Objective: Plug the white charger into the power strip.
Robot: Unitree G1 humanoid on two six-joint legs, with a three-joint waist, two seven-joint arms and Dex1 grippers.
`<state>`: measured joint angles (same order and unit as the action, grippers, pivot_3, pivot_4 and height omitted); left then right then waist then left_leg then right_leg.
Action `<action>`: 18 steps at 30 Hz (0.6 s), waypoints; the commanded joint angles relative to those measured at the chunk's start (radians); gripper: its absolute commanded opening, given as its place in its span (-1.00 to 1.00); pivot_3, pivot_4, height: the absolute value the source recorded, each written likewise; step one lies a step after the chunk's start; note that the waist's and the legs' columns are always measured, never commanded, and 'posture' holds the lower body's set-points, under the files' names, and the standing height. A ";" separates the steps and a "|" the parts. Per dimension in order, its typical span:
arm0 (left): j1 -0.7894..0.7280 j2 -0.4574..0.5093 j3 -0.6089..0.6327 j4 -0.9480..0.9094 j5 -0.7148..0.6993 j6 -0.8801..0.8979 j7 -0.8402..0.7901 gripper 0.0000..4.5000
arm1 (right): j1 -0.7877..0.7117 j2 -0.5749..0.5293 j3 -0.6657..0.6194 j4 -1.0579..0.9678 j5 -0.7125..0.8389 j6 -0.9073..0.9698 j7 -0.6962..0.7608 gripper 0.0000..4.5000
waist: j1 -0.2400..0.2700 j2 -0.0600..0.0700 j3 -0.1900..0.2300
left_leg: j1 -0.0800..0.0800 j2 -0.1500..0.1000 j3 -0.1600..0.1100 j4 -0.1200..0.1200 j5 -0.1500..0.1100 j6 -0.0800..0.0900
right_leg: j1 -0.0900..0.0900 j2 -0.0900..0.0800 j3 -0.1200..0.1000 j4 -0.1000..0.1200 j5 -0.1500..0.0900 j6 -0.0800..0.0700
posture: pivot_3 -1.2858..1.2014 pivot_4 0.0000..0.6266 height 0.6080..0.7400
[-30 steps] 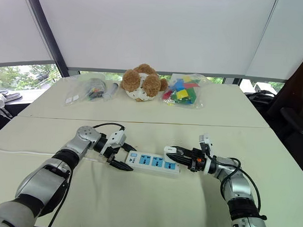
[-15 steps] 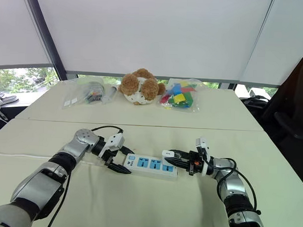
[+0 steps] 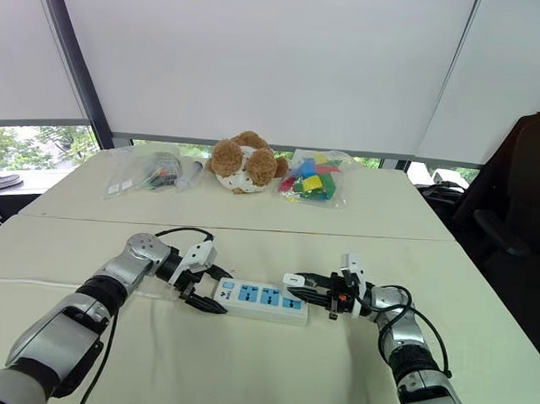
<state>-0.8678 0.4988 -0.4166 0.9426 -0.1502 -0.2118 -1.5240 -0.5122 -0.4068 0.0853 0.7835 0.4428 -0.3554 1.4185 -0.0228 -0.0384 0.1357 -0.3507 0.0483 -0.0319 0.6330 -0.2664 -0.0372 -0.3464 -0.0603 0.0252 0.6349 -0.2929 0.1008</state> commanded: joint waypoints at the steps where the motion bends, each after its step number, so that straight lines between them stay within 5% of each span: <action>1: -0.010 0.007 -0.011 -0.019 0.021 -0.033 -0.090 0.34 | 0.070 -0.037 0.046 0.174 -0.152 0.070 -0.061 -0.70 | 0.001 0.000 0.000 | 0.000 0.000 0.000 0.000 0.000 0.000 | 0.000 0.000 0.000 0.000 0.000 0.000 | 0.03 -0.52 0.98; 7: -0.011 -0.018 0.011 -0.001 0.040 -0.042 -0.090 0.34 | 0.062 -0.041 0.030 0.123 -0.126 0.096 -0.049 -0.70 | 0.003 0.000 0.000 | 0.000 0.000 0.000 0.000 0.000 0.000 | 0.000 0.000 0.000 0.000 0.000 -0.001 | 0.03 -0.52 0.98; 13: -0.008 -0.040 0.036 0.018 0.067 -0.058 -0.090 0.34 | 0.052 -0.055 -0.049 -0.004 -0.074 0.120 -0.071 0.64 | 0.011 0.013 0.008 | -0.009 -0.001 0.003 0.000 0.001 -0.001 | -0.009 -0.002 0.002 -0.001 0.000 -0.001 | 0.03 -0.52 0.98; 18: -0.003 -0.053 0.058 0.027 0.082 -0.064 -0.090 0.34 | 0.095 -0.073 -0.084 -0.251 -0.021 0.214 -0.085 0.64 | 0.014 0.019 0.012 | -0.023 -0.001 0.001 -0.001 0.001 -0.001 | -0.022 0.000 0.000 0.001 0.003 0.004 | 0.03 -0.52 0.98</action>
<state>-0.8760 0.4551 -0.3389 0.9700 -0.1066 -0.2691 -1.5835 -0.4289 -0.4592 0.0153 0.6053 0.4100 -0.1763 1.3429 -0.0085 -0.0193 0.1478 -0.3772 0.0475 -0.0308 0.6330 -0.2655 -0.0380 -0.3723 -0.0606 0.0255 0.6368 -0.2898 0.1058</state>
